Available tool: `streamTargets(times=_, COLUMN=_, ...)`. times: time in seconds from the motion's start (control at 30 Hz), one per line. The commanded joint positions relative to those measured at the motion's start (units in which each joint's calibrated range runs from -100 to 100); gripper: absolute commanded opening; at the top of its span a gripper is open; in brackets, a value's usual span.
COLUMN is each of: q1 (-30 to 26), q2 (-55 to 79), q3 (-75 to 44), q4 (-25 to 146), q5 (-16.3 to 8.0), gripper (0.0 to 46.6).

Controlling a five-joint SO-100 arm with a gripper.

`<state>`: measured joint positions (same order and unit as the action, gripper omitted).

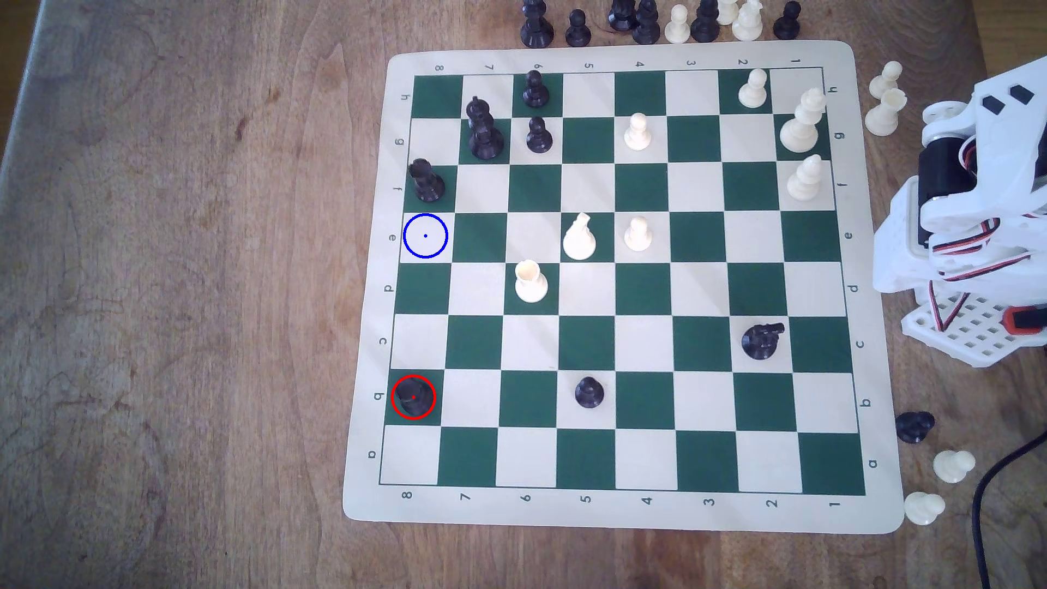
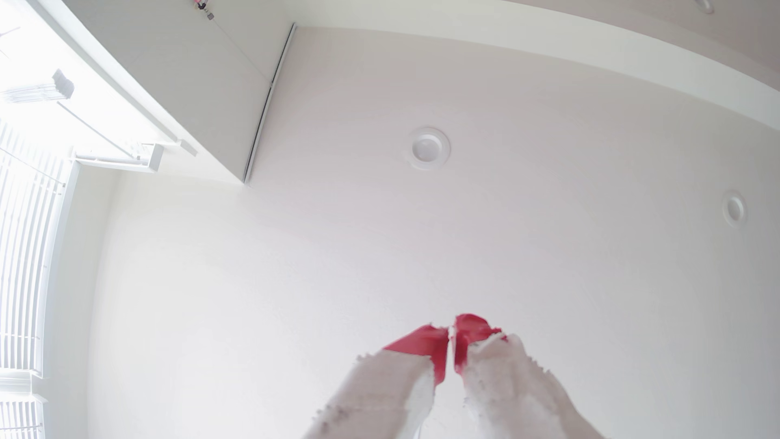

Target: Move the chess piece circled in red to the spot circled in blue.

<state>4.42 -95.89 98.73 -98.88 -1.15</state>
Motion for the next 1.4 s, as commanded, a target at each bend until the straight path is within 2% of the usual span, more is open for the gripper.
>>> streamTargets(times=0.0, q1=-1.80, q2=0.05, q3=1.17, q4=-0.79, q5=0.20, gripper=0.2)
streamTargets(times=0.1, q1=-2.82, q2=0.05, q3=1.17, q4=1.91, q5=0.20, gripper=0.2)
streamTargets(times=0.4, q1=-3.53, q2=0.14, q3=1.17, q4=39.92, q5=-0.10, gripper=0.2)
streamTargets(times=0.67, q1=-2.51, q2=0.14, q3=-0.28, q4=57.69, q5=-0.10, gripper=0.2)
streamTargets(times=0.83, q1=-2.74, q2=0.14, q3=-4.81, q4=79.39, q5=-0.15, gripper=0.2)
streamTargets(times=0.97, q1=-1.73, q2=0.14, q3=-10.79, q4=97.25, q5=-0.20, gripper=2.0)
streamTargets(times=1.1, q1=-0.32, q2=0.82, q3=-19.59, q4=117.31, q5=-0.15, gripper=1.5)
streamTargets(times=1.27, q1=-1.80, q2=16.10, q3=-34.27, q4=129.68, q5=-0.29, gripper=0.3)
streamTargets(times=1.37, q1=-4.78, q2=29.26, q3=-45.70, q4=136.64, q5=-0.63, gripper=0.3)
